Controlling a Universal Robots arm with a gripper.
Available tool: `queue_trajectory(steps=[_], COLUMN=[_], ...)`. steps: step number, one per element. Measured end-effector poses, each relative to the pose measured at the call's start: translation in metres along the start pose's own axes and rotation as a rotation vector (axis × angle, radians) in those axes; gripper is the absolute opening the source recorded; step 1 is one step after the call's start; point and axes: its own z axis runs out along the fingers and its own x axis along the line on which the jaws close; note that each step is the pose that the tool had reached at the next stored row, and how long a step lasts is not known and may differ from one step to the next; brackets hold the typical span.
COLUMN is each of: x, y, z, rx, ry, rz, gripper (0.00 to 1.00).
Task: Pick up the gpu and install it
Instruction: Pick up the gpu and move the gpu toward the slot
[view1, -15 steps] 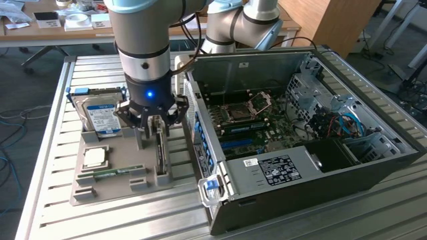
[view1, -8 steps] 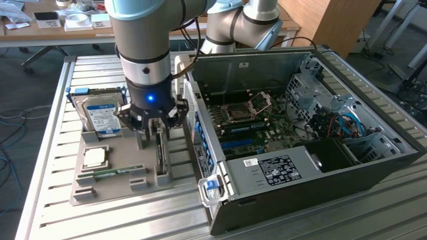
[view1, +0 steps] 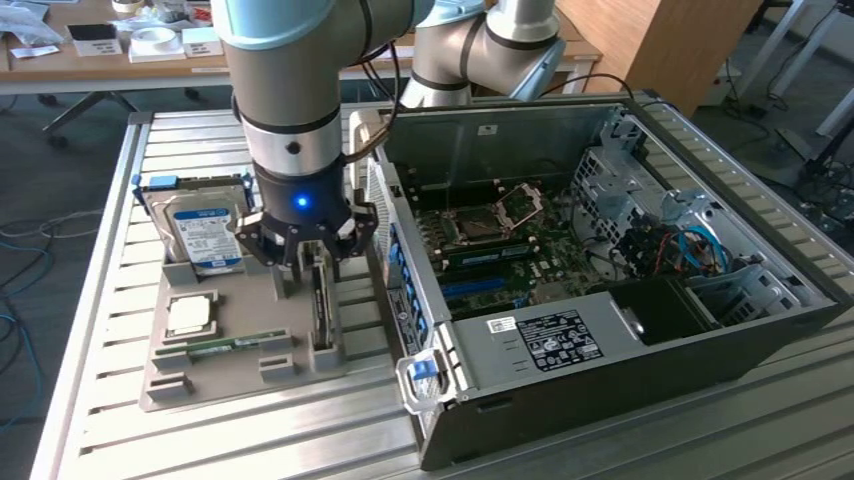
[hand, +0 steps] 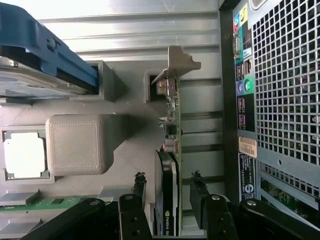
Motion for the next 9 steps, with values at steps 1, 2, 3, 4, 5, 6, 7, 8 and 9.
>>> queue_trajectory(steps=[1,2,3,4,5,6,7,8,9], x=[0.0,0.0001,-0.0001,-0.0002,-0.0002,-0.0001,-0.0002,-0.0003,-0.0004], y=[-0.0001,-0.0003,-0.0007,-0.0011,-0.0013,-0.0015,-0.0018,-0.0024,-0.0031], z=[0.0014,0.0023,0.0028,0.0033,0.0036,0.004,0.0043,0.0044,0.0045], rx=[0.0001,0.0002,0.0003,0.0002,0.0004,0.0006,0.0007,0.0009,0.0009], ry=[0.0,0.0,0.0001,0.0,0.0,0.0,-0.0001,0.0,0.0], rz=[0.0,0.0,0.0,0.0,0.0,0.0,0.0,0.0,0.0], gripper=[0.49,0.49,0.49,0.49,0.49,0.49,0.49,0.49,0.49])
